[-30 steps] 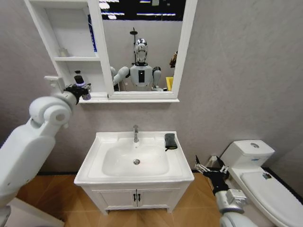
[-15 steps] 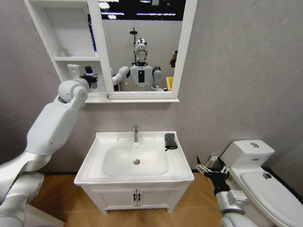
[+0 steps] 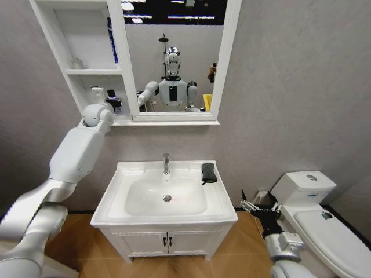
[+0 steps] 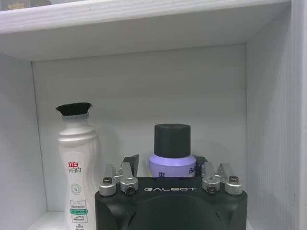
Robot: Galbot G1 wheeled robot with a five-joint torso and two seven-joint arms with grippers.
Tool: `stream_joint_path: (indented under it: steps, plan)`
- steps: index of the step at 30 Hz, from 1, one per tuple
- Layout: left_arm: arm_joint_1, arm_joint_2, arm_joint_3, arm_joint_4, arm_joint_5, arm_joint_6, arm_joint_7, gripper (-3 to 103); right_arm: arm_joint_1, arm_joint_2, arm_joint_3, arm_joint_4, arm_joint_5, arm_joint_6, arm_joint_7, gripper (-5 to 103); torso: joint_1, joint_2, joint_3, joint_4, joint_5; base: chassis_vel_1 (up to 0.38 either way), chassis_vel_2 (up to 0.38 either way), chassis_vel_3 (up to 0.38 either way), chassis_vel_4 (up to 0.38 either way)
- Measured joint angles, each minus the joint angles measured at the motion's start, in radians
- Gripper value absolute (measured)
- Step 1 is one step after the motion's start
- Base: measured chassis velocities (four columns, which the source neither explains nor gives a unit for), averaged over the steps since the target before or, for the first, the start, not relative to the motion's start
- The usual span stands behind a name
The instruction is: Move facial cleanser and shampoo from washbasin to cabinet, then wipe washbasin with towel.
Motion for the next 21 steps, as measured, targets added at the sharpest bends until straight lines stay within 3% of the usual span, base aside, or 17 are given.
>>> stream_joint_path:
  steps: [4,5,6,11,21]
  plan:
    - [0.0,-0.005,-0.001,0.01,0.007,-0.006,0.0,66,-0.004,0.001,0.001,-0.002,0.0,0.004,0.0,100,0.0,0.0,0.0,0.0,0.0001,0.0,0.0,0.0,0.0]
    - [0.001,-0.009,-0.003,0.018,0.017,-0.015,0.0,76,-0.007,0.001,0.002,-0.002,0.0,0.006,0.0,100,0.0,0.0,0.0,0.0,0.0,0.0,0.0,0.0,0.0]
    - [0.001,-0.009,-0.003,0.018,0.017,-0.015,0.0,76,-0.007,0.001,0.002,-0.002,0.0,0.006,0.0,100,0.0,0.0,0.0,0.0,0.0,0.0,0.0,0.0,0.0]
    - [0.017,-0.011,-0.022,0.009,0.029,-0.025,0.0,97,-0.002,0.0,0.002,-0.003,0.0,0.007,0.0,100,0.0,0.0,0.0,0.0,-0.0001,0.0,0.0,0.0,0.0]
    - [0.102,0.026,-0.067,-0.126,0.014,-0.03,-0.001,100,0.003,0.002,-0.006,-0.008,-0.004,0.007,0.0,100,0.0,0.0,0.0,-0.0001,0.0001,0.0,0.0,0.0,0.0]
